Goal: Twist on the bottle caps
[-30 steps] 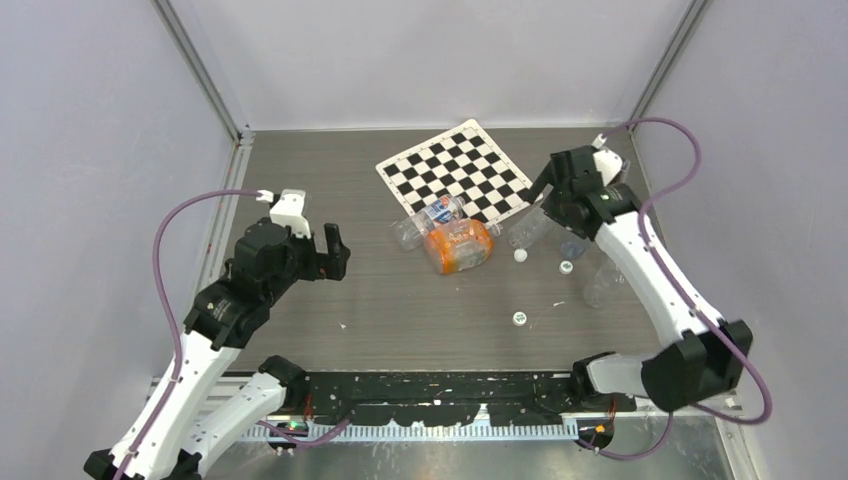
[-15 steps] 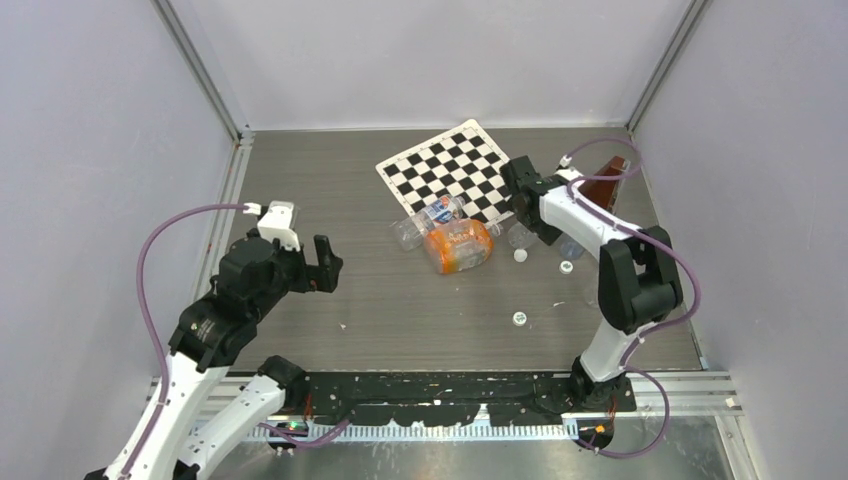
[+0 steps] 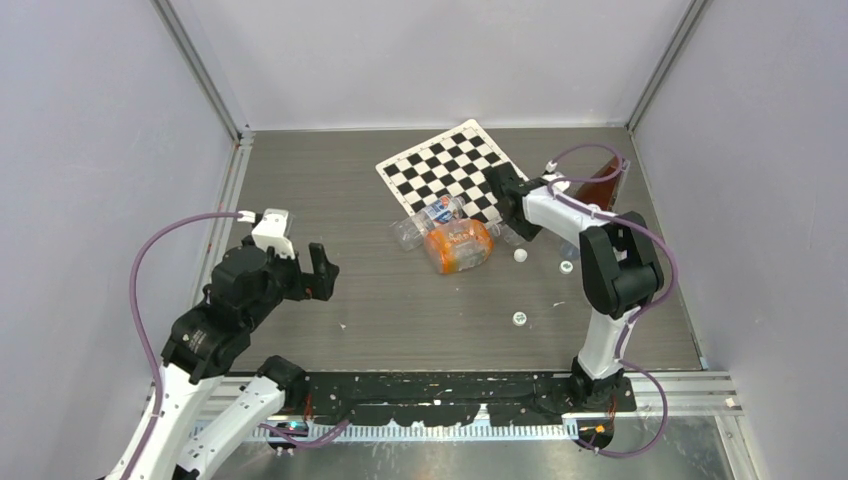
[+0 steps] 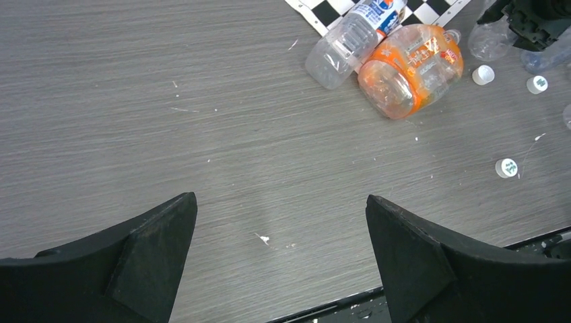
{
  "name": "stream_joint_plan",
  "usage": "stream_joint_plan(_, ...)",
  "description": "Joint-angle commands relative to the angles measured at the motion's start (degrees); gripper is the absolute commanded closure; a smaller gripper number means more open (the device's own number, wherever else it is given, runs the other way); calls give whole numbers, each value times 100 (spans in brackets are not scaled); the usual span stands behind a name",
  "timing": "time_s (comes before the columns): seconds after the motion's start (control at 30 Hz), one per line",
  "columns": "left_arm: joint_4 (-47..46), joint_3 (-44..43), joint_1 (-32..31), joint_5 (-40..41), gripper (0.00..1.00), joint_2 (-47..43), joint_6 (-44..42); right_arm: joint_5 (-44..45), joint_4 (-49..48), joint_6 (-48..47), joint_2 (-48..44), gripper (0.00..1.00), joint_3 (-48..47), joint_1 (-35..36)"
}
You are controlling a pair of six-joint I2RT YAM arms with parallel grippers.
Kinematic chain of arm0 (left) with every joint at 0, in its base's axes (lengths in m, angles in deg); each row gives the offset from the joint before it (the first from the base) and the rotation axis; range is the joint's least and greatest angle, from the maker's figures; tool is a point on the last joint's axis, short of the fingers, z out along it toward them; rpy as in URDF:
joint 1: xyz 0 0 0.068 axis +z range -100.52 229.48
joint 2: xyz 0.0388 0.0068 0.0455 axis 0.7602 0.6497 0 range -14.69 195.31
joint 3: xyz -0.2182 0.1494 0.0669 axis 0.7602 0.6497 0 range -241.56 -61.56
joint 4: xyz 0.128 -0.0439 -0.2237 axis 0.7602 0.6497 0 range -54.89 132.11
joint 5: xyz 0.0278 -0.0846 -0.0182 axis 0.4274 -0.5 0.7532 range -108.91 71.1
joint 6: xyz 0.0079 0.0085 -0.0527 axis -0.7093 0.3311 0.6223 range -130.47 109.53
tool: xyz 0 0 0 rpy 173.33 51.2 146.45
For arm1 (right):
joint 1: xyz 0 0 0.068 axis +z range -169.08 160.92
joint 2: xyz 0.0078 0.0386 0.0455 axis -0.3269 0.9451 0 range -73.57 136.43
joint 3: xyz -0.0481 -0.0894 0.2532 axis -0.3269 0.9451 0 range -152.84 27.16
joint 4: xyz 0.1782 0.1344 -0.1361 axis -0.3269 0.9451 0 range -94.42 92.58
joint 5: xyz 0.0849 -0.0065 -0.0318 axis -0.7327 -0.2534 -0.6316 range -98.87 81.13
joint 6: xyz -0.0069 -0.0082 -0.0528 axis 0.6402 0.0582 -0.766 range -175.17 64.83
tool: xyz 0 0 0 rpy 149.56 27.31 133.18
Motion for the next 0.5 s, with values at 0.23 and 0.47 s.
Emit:
stream_joint_plan(0.23,-517,-227,23,-17,0,221,79,-347,-501,-1728,-1833,63,-270,1724)
stream_joint_plan(0.47,-692,-34,22,369,0,89,245,-1221,-748,-2072,-1443,63,7,3703)
